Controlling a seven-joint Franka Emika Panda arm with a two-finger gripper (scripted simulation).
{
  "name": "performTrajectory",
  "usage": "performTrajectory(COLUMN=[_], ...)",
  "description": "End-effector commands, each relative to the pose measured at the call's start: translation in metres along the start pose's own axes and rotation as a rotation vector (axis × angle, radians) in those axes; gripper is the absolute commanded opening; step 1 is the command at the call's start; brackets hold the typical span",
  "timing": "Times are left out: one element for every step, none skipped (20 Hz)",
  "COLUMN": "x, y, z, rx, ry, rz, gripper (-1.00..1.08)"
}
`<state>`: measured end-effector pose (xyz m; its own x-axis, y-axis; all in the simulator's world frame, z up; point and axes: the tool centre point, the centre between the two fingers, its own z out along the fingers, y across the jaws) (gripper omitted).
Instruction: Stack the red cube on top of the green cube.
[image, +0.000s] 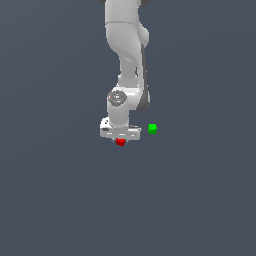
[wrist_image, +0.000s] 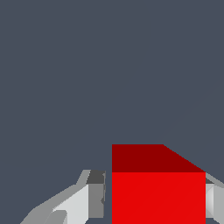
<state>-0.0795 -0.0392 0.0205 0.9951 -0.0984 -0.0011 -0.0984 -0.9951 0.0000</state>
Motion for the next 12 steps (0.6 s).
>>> performTrajectory(x=[0.0005, 0.0005, 0.0005, 0.0005, 0.0005, 0.0005, 0.0005, 0.0005, 0.0005, 0.0001, 0.0001, 0.0001], y=[0.0, 0.0, 0.0, 0.0, 0.0, 0.0, 0.0, 0.0, 0.0, 0.0, 0.0, 0.0], z=[0.0006, 0.0006, 0.0006, 0.0006, 0.0006, 0.0006, 0.0006, 0.0006, 0.0006, 0.0, -0.0003, -0.001], rx=[0.0, 0.0, 0.0, 0.0, 0.0, 0.0, 0.0, 0.0, 0.0, 0.0, 0.0, 0.0], ry=[0.001, 0.001, 0.001, 0.001, 0.001, 0.001, 0.001, 0.001, 0.001, 0.001, 0.001, 0.001], rz=[0.0, 0.0, 0.0, 0.0, 0.0, 0.0, 0.0, 0.0, 0.0, 0.0, 0.0, 0.0], gripper=[-1.0, -1.0, -1.0, -1.0, -1.0, -1.0, -1.0, -1.0, -1.0, -1.0, -1.0, -1.0])
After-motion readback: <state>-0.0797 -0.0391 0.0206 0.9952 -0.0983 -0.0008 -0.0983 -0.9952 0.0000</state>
